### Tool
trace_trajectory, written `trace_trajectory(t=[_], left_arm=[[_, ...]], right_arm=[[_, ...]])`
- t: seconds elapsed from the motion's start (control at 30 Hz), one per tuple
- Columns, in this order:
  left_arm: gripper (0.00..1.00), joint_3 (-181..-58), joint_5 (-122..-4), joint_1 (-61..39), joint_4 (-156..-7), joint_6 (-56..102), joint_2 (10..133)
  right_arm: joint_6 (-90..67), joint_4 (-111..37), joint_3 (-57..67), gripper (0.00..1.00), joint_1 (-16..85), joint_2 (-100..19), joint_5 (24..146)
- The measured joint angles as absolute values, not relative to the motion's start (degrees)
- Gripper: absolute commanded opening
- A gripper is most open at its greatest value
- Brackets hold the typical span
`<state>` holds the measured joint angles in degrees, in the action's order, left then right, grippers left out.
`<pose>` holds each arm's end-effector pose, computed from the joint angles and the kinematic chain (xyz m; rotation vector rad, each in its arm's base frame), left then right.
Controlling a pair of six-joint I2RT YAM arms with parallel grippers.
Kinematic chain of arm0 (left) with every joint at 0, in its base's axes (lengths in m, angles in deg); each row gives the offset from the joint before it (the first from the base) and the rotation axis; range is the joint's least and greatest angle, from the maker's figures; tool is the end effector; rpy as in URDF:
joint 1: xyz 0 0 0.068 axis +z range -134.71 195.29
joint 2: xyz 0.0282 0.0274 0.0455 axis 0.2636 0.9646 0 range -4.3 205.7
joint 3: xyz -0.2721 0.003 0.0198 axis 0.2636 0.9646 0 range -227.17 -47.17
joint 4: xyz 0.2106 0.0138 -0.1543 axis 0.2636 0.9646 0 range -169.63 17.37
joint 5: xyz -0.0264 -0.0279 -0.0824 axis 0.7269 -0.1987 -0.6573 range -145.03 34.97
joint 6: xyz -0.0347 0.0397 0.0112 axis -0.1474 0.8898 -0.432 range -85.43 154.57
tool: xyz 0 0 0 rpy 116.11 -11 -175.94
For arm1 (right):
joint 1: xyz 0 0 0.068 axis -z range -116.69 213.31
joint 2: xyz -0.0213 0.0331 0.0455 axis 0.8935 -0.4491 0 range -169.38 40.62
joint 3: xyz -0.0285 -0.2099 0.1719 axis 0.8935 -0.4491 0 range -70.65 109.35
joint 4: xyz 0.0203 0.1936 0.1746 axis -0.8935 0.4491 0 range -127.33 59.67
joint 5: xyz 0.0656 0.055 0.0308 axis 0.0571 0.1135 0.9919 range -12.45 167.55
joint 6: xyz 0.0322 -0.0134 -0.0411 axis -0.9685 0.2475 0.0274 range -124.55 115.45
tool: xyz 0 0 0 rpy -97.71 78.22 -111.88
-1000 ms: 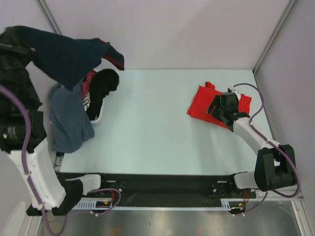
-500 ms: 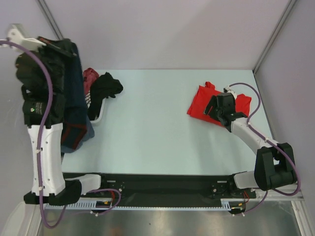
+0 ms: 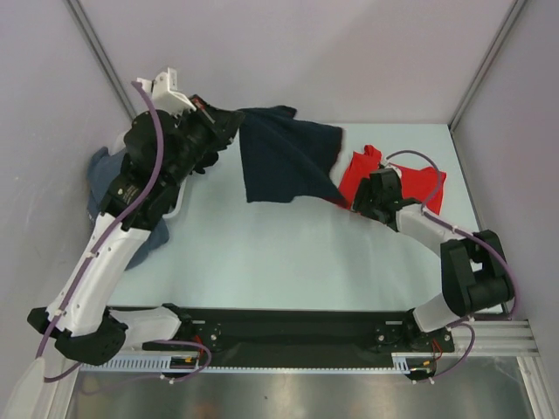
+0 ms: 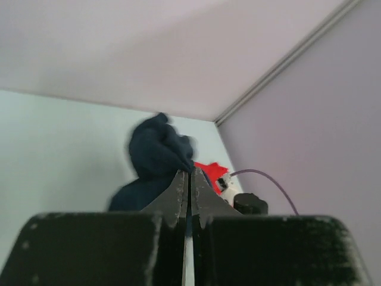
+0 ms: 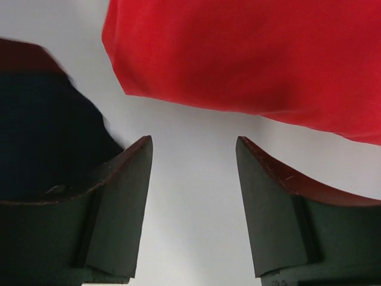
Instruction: Fold and stack the tank tops
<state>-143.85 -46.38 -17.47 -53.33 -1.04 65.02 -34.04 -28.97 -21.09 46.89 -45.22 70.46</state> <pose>0.1929 -0.1178 0.5284 -0.1638 1.6036 -0.8194 0.3004 0.0840 0.2034 0.3286 2.3330 0.2497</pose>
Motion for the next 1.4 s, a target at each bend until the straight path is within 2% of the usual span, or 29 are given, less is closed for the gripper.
trace_trajectory(t=[0.13, 0.33, 0.47, 0.67, 0.9, 1.03, 1.2, 1.4], left_arm=[[0.0, -133.6, -42.1, -16.7, -52.9, -1.3, 60.9], [0.0, -117.6, -38.4, -7.1, -49.2, -3.5, 52.7], [0.0, -110.0, -35.3, -5.3, -47.1, -4.4, 47.8], [0.0, -104.1, -37.6, -5.1, -50.7, -4.6, 44.7], [0.0, -94.4, -44.2, -5.1, -56.2, -6.0, 45.7], [0.0, -92.3, -46.3, -5.2, -56.9, -6.0, 45.7], [0.0, -91.1, -47.6, -5.3, -59.1, -6.0, 45.5], [0.0, -89.9, -49.0, -6.2, -60.6, -6.0, 45.9]], right_arm=[[-33.4, -29.0, -20.8, 0.6, 46.5, -49.3, 72.9], [-32.9, -30.1, -18.4, 0.58, 45.2, -54.1, 75.6], [-32.7, -30.9, -15.3, 0.59, 42.9, -57.2, 76.7], [-32.3, -29.8, -9.7, 0.59, 40.4, -61.4, 76.3], [-32.2, -23.3, 3.1, 0.5, 39.3, -71.0, 70.9], [-33.6, -18.2, 9.8, 0.51, 39.5, -76.1, 67.6], [-35.2, -13.0, 16.6, 0.51, 41.9, -80.1, 64.3], [-35.9, -10.4, 19.2, 0.5, 48.4, -81.6, 62.0]])
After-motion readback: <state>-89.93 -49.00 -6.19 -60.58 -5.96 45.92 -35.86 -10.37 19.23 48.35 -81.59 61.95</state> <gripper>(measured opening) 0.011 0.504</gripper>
